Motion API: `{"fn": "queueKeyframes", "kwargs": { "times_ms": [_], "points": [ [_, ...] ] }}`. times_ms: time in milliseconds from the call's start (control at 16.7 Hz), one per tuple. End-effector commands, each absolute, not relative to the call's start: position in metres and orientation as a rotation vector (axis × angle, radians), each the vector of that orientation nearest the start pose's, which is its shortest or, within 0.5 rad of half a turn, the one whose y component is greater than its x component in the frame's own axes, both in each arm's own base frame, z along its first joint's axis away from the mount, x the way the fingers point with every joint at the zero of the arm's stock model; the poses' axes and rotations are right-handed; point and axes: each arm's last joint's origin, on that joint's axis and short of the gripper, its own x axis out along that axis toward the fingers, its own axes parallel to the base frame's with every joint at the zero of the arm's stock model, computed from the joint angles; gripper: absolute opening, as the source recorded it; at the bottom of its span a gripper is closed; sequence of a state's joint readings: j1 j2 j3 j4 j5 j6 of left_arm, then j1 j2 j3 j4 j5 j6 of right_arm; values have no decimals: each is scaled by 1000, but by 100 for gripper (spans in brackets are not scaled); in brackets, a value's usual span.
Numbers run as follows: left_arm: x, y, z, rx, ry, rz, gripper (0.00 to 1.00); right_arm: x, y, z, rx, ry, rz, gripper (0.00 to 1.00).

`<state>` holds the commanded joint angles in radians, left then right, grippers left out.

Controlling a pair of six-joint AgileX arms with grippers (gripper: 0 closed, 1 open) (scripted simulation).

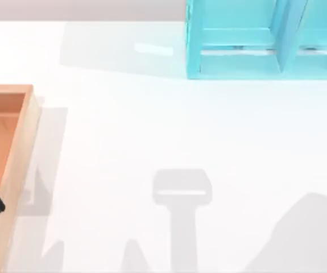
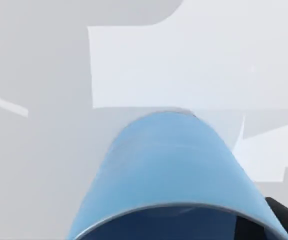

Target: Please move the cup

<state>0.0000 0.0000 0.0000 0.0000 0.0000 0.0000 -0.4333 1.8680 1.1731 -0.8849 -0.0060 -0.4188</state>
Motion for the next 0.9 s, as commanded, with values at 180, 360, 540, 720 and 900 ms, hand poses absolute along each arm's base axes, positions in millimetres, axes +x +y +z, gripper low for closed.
{"fn": "queueKeyframes", "kwargs": {
  "times_ms": [180,360,540,720,900],
  "points": [
    [106,-1,160,0,0,0,100,299,-136,142,16,1576,0,53],
    [106,-1,160,0,0,0,100,299,-136,142,16,1576,0,75],
    [106,-1,160,0,0,0,100,299,-136,142,16,1576,0,98],
    [106,-1,160,0,0,0,100,299,-136,142,16,1576,0,100],
    [106,-1,160,0,0,0,100,299,-136,142,16,1576,0,100]
  ]
}}
